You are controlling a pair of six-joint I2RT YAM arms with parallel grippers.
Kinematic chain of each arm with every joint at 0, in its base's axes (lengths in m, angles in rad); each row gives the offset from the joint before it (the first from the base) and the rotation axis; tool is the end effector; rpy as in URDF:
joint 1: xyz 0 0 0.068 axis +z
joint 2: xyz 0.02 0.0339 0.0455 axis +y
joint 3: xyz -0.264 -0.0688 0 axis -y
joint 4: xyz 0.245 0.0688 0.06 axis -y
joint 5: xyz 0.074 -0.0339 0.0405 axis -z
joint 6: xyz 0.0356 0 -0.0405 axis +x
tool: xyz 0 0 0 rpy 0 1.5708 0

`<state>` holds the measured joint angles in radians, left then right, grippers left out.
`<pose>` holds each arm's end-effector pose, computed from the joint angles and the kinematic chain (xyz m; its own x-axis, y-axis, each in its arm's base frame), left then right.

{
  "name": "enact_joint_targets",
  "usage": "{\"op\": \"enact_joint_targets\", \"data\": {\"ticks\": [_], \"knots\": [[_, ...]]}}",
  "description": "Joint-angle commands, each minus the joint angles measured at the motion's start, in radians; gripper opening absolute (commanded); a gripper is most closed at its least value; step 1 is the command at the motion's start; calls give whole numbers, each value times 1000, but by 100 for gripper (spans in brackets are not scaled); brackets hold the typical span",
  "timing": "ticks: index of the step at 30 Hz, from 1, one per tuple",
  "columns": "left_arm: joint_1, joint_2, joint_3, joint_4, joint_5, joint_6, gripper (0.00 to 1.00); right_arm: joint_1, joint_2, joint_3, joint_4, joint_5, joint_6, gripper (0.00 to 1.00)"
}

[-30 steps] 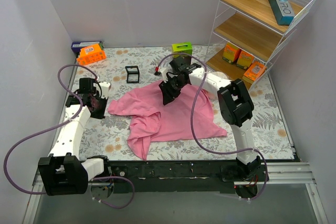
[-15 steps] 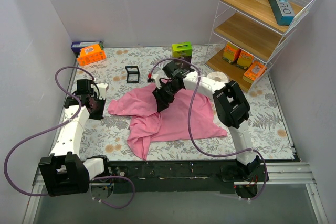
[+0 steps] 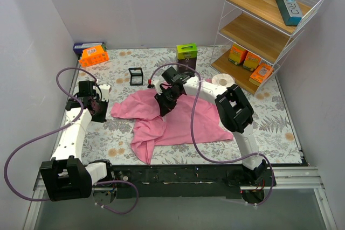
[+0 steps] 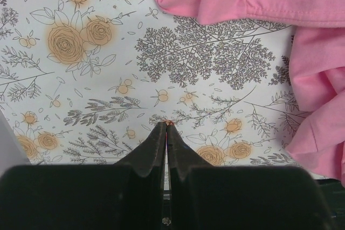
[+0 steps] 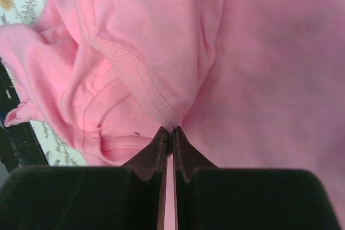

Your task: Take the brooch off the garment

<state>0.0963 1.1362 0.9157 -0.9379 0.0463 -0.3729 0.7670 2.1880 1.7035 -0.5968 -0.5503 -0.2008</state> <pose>0.2042 0.0181 0.2575 -0.8210 -0.4449 -0.3578 -0.4045 0.8955 -0.1855 0.3230 0.3372 0.1757 -0.4694 -0.6886 -0.5528 -0.8799 0.3120 0.3585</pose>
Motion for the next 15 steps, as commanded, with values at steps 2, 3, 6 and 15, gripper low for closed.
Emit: {"op": "enact_joint_targets", "data": {"ticks": [2, 3, 6, 15], "knots": [[6, 2, 52, 21, 15, 8, 0, 61, -115, -11, 26, -65, 72, 8], [6, 10, 55, 21, 20, 9, 0, 69, -120, -10, 31, -72, 84, 8], [6, 33, 67, 24, 21, 15, 0, 98, -126, 16, 66, -121, 161, 7], [6, 89, 109, 19, 12, 52, 0, 187, -97, 102, 163, -188, 281, 6]]}}
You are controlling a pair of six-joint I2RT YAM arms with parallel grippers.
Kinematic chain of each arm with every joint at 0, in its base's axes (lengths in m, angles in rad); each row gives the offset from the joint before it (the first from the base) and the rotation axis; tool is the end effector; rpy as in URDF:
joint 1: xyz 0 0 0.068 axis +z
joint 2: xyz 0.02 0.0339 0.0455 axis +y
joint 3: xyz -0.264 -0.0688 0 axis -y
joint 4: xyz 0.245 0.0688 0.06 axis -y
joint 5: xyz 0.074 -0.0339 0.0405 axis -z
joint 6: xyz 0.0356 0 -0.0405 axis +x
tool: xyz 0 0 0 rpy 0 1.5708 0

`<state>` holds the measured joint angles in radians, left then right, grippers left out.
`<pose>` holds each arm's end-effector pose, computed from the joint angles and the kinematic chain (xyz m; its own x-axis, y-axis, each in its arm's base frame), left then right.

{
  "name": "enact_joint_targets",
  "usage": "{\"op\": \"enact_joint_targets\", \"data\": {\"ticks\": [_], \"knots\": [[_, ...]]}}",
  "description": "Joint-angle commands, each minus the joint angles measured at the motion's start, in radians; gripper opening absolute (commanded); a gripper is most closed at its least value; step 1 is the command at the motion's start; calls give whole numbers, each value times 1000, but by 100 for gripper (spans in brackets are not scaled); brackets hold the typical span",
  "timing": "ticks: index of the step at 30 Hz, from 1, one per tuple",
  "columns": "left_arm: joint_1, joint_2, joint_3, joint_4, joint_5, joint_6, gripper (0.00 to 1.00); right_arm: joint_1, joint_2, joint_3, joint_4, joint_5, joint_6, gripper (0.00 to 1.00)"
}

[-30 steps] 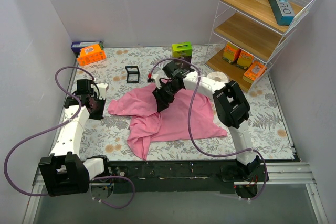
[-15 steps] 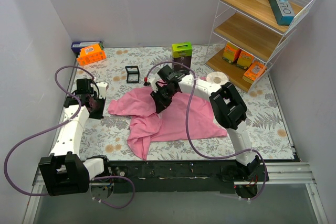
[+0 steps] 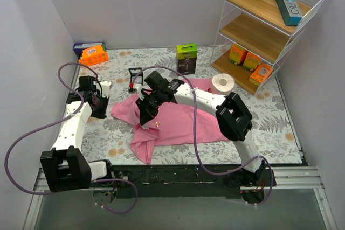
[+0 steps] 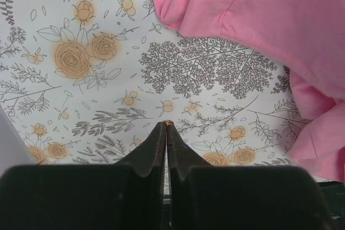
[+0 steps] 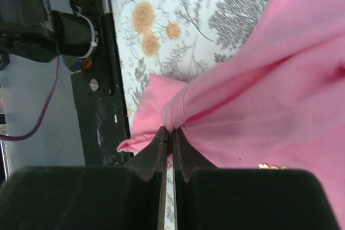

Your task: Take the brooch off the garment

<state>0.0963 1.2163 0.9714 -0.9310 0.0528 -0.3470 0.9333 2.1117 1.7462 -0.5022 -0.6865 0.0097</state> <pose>0.2219 0.0195 0.2588 -0.8382 -0.4222 -0.3452 -0.3837 0.9064 -0.1766 0.2627 0.3926 0.2308 -0.4624 -0.6117 -0.6419 -0.8610 0.1370 0.4898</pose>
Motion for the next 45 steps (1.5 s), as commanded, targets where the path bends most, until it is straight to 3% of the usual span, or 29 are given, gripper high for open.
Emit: {"op": "enact_joint_targets", "data": {"ticks": [1, 10, 11, 14, 18, 22, 27, 32, 35, 36, 40, 45], "knots": [[6, 14, 67, 14, 4, 26, 0, 21, -16, 65, 85, -50, 75, 5], [11, 60, 107, 12, -24, 17, 0, 62, 129, 240, 129, -71, 93, 9], [13, 61, 112, 8, -24, 16, 0, 64, 136, 246, 129, -76, 93, 24], [13, 75, 121, -3, -21, 11, 0, 58, 142, 280, 94, -74, 52, 47], [13, 91, 151, -8, -18, 14, 0, 9, 51, 266, 45, -62, -63, 56], [13, 109, 179, -15, 10, 8, 0, -80, -102, 187, -1, -32, -171, 57], [13, 120, 203, -37, 65, -3, 0, -206, -162, 54, -94, 60, -338, 52], [-9, 146, 353, -124, 232, -14, 0, -368, -251, -108, -44, 70, -223, 50], [-82, 216, 447, -176, 249, -18, 0, -425, -318, -195, -73, 119, -272, 50], [-152, 233, 466, -186, 258, -18, 0, -433, -337, -214, -82, 143, -298, 50], [-292, 298, 529, -181, 295, -49, 0, -450, -480, -347, -81, 310, -419, 50], [-423, 394, 566, -164, 309, -52, 0, -485, -646, -569, -79, 335, -523, 50]]}}
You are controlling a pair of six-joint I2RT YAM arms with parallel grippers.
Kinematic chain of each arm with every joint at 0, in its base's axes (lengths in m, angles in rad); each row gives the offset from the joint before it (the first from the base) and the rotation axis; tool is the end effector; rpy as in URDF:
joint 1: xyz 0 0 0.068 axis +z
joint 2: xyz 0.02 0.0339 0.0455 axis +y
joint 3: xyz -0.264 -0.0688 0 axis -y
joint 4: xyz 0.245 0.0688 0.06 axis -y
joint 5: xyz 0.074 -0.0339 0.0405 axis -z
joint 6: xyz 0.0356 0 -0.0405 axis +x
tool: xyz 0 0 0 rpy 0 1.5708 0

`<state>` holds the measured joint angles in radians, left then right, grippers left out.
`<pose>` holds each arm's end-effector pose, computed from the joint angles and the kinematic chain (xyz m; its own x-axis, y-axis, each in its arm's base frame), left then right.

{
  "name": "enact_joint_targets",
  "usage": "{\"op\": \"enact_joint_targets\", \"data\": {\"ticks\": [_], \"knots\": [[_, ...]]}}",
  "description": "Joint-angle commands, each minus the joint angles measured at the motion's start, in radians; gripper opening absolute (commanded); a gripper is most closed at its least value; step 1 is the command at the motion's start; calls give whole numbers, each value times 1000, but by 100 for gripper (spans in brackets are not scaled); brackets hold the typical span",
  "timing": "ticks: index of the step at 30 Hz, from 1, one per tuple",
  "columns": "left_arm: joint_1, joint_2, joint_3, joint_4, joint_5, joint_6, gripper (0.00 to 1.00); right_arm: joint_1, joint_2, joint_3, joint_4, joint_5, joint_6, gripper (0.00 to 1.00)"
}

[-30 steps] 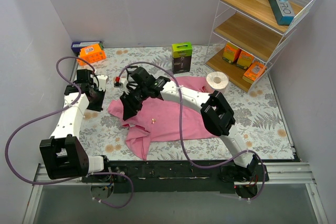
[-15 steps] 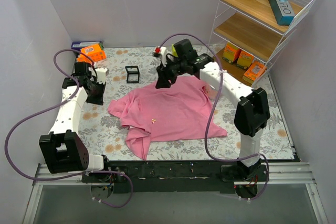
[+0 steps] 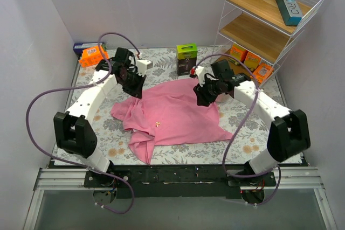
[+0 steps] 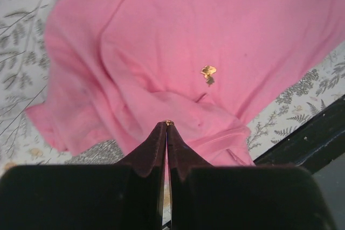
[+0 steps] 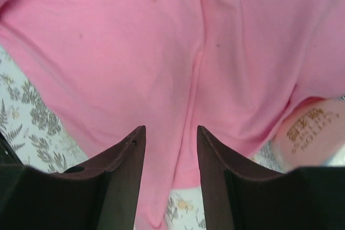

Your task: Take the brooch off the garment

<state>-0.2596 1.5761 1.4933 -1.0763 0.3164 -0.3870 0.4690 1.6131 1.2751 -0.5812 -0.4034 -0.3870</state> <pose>0.3003 -0.0912 0.3182 -0.9577 -0.1167 -0.2629 0.0031 0.9098 -0.4151 0.3032 0.1693 0.2678 -0.4198 -0.6018 -0.6794 -0.8493 0.5245 0.0602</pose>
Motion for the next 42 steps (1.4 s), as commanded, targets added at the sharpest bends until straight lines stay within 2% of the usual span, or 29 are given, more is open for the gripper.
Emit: {"op": "enact_joint_targets", "data": {"ticks": [1, 4, 8, 10, 21, 24, 26, 42], "knots": [[-84, 42, 38, -8, 43, -7, 0, -30, -186, -120, -37, 20, -163, 50], [-150, 94, 15, 67, -3, 31, 0, -41, -249, -209, -36, 3, -227, 49], [-222, 231, 97, -29, -76, 48, 0, -53, -295, -319, 64, 44, -130, 52], [-248, 277, 131, -59, -83, 34, 0, -55, -312, -324, 64, 45, -81, 52], [-359, 354, 136, -103, -165, 59, 0, -59, -346, -327, 63, 12, -56, 54], [-371, 361, 131, -105, -158, 47, 0, -58, -352, -336, 73, 17, -30, 55], [-375, 357, 120, -103, -158, 46, 0, -58, -364, -353, 84, 24, -7, 60], [-385, 348, 44, -96, -151, 43, 0, -63, -400, -387, 107, -3, 39, 63]]}}
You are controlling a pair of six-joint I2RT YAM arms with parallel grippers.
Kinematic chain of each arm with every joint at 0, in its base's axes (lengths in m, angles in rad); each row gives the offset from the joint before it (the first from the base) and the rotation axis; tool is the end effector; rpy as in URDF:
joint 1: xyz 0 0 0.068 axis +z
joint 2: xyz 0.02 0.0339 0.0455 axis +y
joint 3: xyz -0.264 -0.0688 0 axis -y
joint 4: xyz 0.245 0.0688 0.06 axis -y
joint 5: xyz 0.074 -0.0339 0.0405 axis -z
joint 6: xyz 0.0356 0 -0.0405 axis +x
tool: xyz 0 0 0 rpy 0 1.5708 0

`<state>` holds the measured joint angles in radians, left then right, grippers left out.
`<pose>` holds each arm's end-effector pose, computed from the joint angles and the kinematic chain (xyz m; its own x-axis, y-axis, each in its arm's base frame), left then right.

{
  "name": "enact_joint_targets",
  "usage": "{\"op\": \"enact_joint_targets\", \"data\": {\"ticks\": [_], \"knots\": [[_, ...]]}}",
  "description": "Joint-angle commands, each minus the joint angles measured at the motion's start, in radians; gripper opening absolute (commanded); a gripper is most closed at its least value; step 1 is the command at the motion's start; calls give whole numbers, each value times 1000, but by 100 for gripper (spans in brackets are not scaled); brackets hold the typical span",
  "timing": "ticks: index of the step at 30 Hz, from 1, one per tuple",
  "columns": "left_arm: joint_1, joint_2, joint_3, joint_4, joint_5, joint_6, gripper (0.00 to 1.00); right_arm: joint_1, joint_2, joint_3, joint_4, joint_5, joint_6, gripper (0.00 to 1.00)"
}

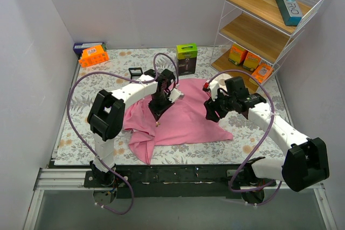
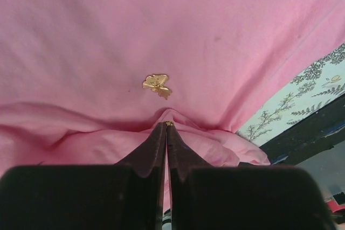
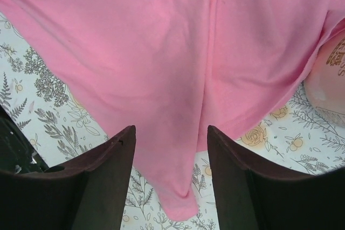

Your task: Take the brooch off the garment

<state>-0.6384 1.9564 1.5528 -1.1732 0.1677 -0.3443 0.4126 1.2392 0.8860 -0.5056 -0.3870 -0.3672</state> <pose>0.2916 -0.2238 0.2080 -0.9540 0.2935 0.0620 0.2813 0.9470 -0.1551 0.2278 0.1144 0.2537 -0.4329 -0.5524 -0.7124 -0.8064 0.5905 0.0321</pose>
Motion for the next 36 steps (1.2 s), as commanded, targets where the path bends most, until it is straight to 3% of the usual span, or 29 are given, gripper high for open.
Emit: {"op": "enact_joint_targets", "data": {"ticks": [1, 36], "knots": [[-4, -33, -14, 1, -2, -1, 0, -8, -26, 1, 32, -21, 20, 64], [-26, 50, 7, 23, -53, -1, 0, -41, -52, -28, 55, -26, 45, 66]]}}
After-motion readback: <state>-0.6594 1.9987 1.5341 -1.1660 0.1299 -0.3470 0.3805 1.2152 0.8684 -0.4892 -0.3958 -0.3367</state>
